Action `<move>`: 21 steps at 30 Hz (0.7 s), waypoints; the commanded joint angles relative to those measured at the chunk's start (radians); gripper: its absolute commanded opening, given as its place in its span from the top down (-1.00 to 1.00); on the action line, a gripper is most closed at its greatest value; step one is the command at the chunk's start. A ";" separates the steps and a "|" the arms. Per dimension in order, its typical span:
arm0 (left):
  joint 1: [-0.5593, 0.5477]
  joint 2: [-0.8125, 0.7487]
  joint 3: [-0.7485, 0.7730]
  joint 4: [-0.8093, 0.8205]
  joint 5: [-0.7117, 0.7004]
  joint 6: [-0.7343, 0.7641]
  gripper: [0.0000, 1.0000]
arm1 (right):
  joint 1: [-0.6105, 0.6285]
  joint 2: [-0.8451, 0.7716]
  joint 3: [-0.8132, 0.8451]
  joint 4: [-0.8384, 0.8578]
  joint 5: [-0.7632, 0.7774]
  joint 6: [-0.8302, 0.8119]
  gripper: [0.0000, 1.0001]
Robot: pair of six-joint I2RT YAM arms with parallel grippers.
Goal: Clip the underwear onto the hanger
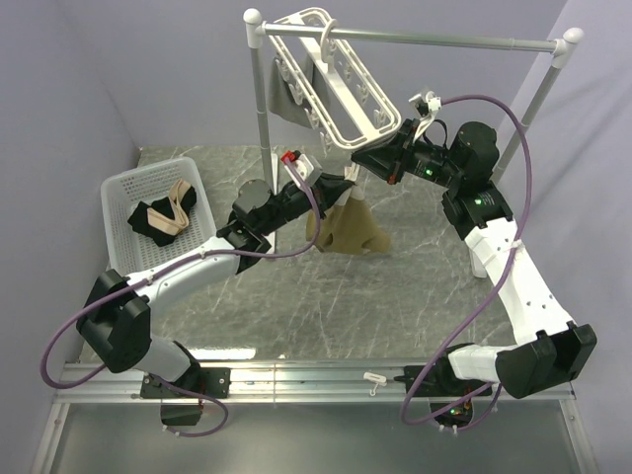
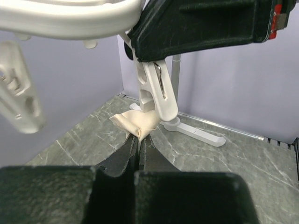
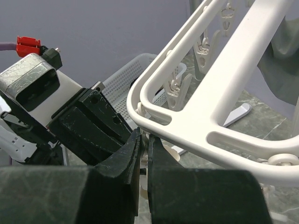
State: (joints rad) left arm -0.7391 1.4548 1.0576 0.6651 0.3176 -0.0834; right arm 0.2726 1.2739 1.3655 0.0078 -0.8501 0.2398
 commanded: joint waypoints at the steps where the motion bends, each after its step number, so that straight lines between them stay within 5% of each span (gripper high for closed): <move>1: -0.008 -0.001 0.054 0.070 0.018 -0.027 0.99 | 0.013 -0.007 -0.019 0.014 -0.033 0.013 1.00; 21: -0.020 0.006 0.076 0.088 0.023 -0.050 0.99 | 0.011 0.001 -0.031 0.047 -0.014 0.053 1.00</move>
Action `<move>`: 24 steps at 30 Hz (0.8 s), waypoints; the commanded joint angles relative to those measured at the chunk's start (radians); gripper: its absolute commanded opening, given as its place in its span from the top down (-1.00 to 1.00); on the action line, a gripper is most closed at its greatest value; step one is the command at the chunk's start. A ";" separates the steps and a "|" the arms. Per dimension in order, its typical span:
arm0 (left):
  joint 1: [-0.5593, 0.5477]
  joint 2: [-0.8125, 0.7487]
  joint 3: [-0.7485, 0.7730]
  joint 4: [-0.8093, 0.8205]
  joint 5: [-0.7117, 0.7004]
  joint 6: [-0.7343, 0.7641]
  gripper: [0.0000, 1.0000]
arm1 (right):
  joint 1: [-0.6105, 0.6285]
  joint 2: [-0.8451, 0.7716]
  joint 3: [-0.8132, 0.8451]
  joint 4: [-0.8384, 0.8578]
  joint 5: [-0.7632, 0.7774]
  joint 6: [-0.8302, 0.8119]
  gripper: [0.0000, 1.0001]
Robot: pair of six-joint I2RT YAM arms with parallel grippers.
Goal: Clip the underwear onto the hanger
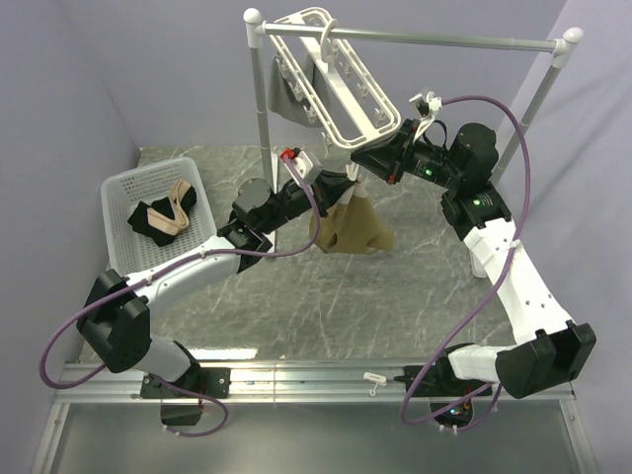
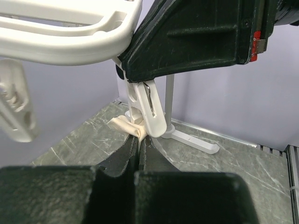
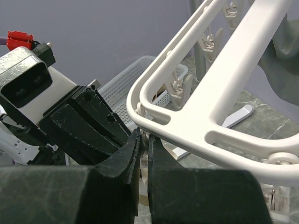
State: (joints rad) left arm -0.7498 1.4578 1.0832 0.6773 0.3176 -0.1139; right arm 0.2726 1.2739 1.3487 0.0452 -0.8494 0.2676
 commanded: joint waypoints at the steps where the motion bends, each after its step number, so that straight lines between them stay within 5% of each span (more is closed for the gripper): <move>1: -0.010 0.003 0.052 0.076 0.021 -0.020 0.99 | 0.013 0.001 -0.014 0.008 -0.008 0.027 1.00; 15: -0.013 -0.004 0.058 0.088 0.020 -0.026 0.99 | 0.013 0.001 -0.016 -0.021 0.016 0.021 1.00; 24: -0.014 -0.002 0.067 0.084 0.015 -0.035 0.99 | 0.011 -0.002 -0.003 -0.059 0.029 -0.005 0.57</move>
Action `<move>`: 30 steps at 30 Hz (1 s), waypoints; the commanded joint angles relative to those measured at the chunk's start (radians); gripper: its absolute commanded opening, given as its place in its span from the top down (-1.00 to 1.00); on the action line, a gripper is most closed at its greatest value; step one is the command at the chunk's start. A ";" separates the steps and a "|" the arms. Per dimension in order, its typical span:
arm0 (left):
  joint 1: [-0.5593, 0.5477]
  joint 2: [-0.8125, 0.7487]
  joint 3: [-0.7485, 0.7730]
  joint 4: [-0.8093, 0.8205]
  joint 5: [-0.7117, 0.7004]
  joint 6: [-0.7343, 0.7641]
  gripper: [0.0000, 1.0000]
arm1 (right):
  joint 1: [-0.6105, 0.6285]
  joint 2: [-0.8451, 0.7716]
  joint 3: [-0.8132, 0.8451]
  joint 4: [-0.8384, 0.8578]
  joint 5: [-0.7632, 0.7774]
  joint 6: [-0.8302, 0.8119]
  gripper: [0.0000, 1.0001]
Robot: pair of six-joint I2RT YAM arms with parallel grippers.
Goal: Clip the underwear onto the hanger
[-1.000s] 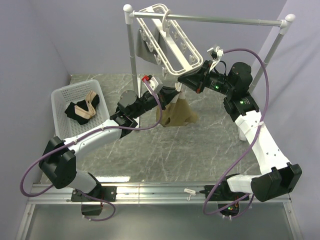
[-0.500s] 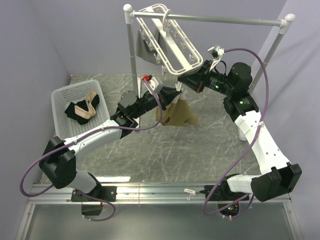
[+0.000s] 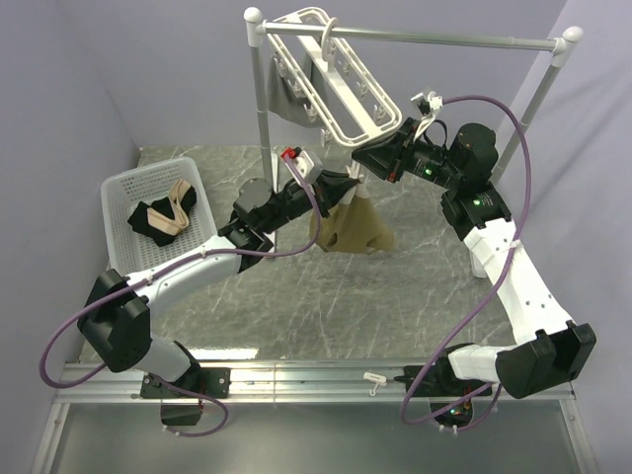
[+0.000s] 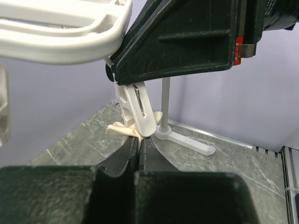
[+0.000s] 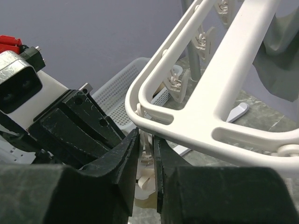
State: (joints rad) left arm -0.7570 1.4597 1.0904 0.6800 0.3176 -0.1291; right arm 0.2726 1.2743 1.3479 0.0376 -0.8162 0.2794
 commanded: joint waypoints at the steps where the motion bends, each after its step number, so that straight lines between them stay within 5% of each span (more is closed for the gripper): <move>1: -0.005 -0.002 0.063 0.079 0.012 -0.018 0.99 | 0.011 -0.001 -0.001 -0.054 -0.005 -0.017 0.52; 7: -0.005 0.005 0.072 0.078 0.014 -0.021 0.99 | 0.013 -0.001 0.000 -0.054 -0.006 -0.014 0.23; 17: -0.004 0.021 0.086 0.075 0.003 -0.023 0.99 | 0.011 0.000 0.010 -0.054 -0.023 -0.009 0.05; 30: 0.001 0.005 0.075 0.027 -0.012 0.000 0.99 | -0.001 -0.061 -0.001 -0.084 0.002 -0.029 -0.61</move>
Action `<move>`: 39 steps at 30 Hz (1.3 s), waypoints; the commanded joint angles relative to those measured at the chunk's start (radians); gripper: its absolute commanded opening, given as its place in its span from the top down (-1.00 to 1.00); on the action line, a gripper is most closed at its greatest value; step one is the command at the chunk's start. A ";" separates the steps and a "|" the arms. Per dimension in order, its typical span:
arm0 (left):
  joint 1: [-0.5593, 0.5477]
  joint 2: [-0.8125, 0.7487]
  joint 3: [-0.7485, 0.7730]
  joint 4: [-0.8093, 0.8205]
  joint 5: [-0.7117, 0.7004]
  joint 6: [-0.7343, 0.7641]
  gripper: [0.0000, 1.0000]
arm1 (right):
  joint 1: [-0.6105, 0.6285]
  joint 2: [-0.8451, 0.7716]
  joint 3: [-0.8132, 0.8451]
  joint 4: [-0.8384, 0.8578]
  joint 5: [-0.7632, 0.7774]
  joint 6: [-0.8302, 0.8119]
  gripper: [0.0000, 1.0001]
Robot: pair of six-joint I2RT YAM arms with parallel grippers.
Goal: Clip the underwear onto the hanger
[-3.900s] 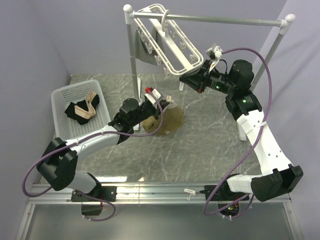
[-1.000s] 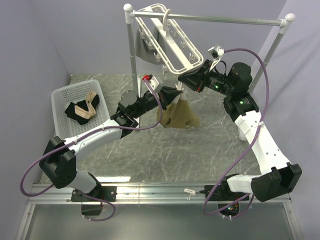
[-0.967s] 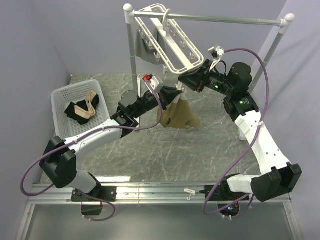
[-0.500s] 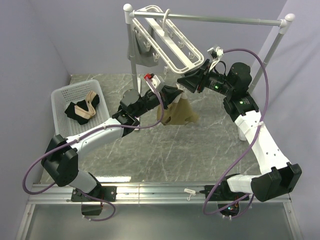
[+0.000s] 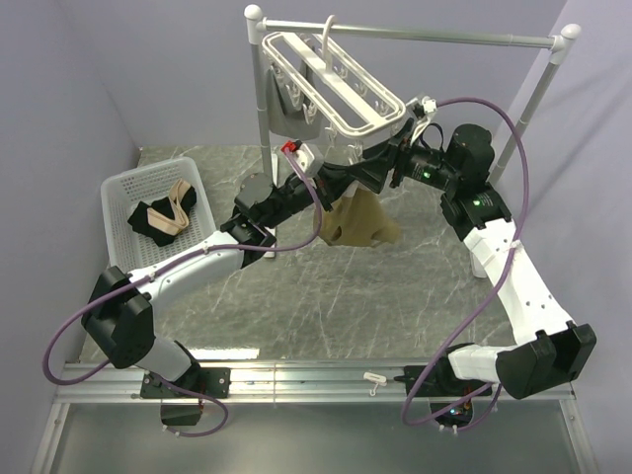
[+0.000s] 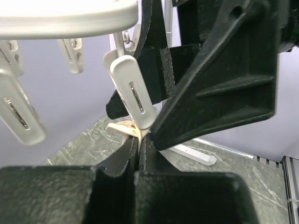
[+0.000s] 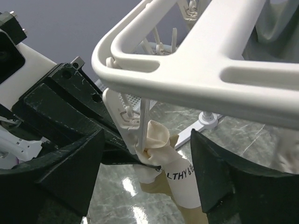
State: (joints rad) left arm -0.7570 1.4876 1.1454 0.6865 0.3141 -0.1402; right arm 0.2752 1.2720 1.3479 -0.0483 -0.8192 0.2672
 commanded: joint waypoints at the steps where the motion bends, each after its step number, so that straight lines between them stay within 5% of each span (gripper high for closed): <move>1: 0.002 -0.027 0.017 0.012 -0.010 0.010 0.99 | -0.004 -0.068 -0.007 -0.007 0.008 -0.020 -0.64; 24: 0.131 -0.170 -0.070 -0.107 0.054 -0.027 0.93 | -0.087 -0.253 -0.128 -0.130 0.015 -0.102 -0.73; 34: 0.225 -0.219 -0.081 -0.174 0.249 -0.067 0.80 | -0.103 -0.263 -0.187 -0.088 0.014 -0.083 -0.70; 39: 0.280 -0.233 -0.082 -0.215 0.399 -0.082 0.53 | -0.110 -0.247 -0.208 -0.087 0.006 -0.094 -0.70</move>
State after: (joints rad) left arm -0.5014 1.2903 1.0660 0.4824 0.5808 -0.1978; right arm 0.1757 1.0290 1.1549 -0.1780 -0.8051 0.1841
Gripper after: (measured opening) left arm 0.221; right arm 0.852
